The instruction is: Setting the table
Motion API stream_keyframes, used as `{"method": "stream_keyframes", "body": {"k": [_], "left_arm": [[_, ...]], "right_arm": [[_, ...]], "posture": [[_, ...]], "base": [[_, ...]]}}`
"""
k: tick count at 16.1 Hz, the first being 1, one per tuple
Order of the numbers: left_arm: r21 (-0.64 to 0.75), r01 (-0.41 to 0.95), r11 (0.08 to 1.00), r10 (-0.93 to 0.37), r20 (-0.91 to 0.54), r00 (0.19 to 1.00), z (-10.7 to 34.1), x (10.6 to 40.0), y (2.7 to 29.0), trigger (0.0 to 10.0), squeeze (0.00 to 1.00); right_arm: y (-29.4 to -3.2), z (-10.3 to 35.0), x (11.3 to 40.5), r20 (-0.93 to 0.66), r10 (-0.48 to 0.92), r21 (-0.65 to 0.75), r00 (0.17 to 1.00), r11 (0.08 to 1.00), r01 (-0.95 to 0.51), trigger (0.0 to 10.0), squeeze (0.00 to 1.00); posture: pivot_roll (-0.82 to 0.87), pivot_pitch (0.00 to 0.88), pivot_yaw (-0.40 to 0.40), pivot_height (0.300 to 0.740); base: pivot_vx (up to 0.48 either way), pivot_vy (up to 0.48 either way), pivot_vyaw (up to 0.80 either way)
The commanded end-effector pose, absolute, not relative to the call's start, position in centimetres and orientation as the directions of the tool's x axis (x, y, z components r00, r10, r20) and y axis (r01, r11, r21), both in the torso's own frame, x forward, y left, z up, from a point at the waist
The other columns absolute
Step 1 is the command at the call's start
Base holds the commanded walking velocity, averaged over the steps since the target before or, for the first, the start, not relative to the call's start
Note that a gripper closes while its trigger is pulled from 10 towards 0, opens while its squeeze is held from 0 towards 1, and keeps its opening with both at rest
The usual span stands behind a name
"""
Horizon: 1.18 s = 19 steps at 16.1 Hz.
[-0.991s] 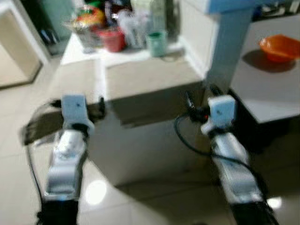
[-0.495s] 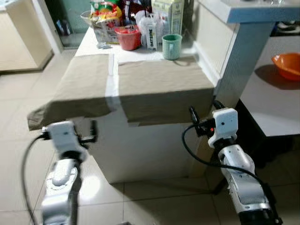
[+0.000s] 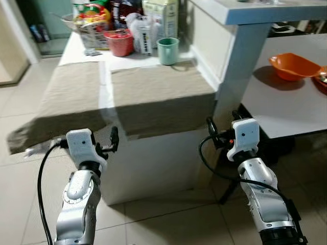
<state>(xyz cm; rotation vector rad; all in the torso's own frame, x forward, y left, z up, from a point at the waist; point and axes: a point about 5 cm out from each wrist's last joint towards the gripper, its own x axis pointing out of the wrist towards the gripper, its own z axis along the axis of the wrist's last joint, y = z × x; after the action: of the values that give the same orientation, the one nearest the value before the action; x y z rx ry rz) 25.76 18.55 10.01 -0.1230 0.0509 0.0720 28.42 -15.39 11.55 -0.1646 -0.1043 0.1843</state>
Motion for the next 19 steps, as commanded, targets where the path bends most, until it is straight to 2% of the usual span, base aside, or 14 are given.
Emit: {"method": "stream_keyframes", "body": {"k": [1,3,8,15,19], "left_arm": [[-0.118,-0.064,0.991,0.06,-0.037,0.998,10.3,25.9,18.3,10.0,0.0],[-0.099,-0.067,0.993,0.065,-0.028,0.998,10.7,26.3,18.2,10.0,0.0],[-0.091,-0.048,0.995,0.047,-0.006,0.999,10.9,26.6,17.8,10.0,0.0],[-0.058,-0.021,0.998,0.021,0.007,1.0,11.8,27.7,17.1,10.0,0.0],[-0.02,-0.045,0.999,0.046,0.05,0.998,13.0,27.9,16.9,10.0,0.0]], "right_arm": [[-15.1,11.8,28.8,0.097,0.195,-0.151,0.976,0.972,-0.179,10.0,0.0],[-15.0,11.9,28.9,0.097,0.199,-0.156,0.975,0.971,-0.183,10.0,0.0],[-15.3,11.2,29.0,0.08,0.189,-0.135,0.979,0.975,-0.177,10.0,0.0],[-15.0,10.5,29.1,0.073,0.194,-0.13,0.978,0.974,-0.183,10.0,0.0],[-14.4,11.2,29.3,0.123,0.209,-0.133,0.97,0.972,-0.193,10.0,0.0]], "posture": [[-0.18,0.0,0.037,0.74],[-0.18,0.0,0.039,0.74],[-0.17,0.0,0.014,0.74],[-0.18,0.0,0.029,0.74],[-0.16,0.0,0.032,0.74]], "base": [[0.0,0.0,0.0],[0.0,0.0,0.0],[0.052,-0.435,0.0],[0.0,0.0,0.0],[0.375,0.202,0.0]]}}
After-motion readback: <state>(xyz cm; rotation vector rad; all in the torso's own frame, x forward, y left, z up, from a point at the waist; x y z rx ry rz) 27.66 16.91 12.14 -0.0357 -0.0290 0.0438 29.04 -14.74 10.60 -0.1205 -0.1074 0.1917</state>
